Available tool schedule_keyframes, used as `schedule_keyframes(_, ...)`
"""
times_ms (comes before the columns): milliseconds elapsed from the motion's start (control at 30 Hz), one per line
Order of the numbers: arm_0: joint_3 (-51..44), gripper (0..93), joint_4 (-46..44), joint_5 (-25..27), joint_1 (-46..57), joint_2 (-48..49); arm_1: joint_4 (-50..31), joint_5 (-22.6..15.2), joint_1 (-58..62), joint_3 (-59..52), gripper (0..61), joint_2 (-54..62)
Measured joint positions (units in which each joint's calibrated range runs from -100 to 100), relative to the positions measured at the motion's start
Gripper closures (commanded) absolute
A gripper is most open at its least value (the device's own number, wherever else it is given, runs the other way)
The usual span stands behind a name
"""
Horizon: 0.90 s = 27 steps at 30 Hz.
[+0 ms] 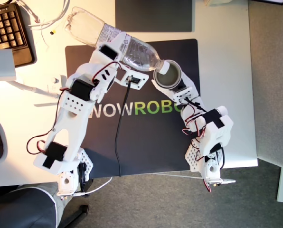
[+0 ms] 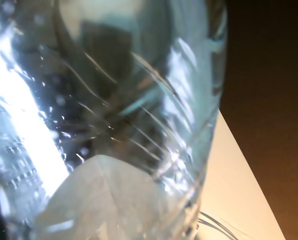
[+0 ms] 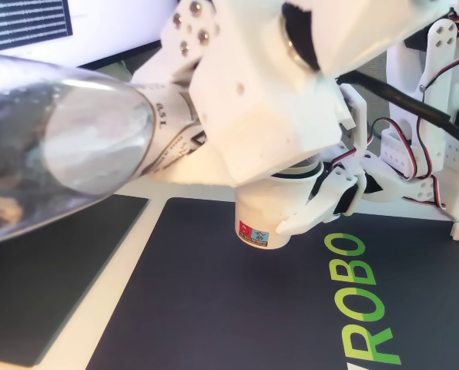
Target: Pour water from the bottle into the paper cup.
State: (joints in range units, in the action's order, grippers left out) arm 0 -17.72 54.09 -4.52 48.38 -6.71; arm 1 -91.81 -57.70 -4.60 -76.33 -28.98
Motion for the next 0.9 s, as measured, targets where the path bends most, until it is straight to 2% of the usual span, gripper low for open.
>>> schedule_keyframes(900,0.0,92.7,0.0,0.0,0.19,0.0,0.65,0.63,-1.6,1.26,54.2,1.05)
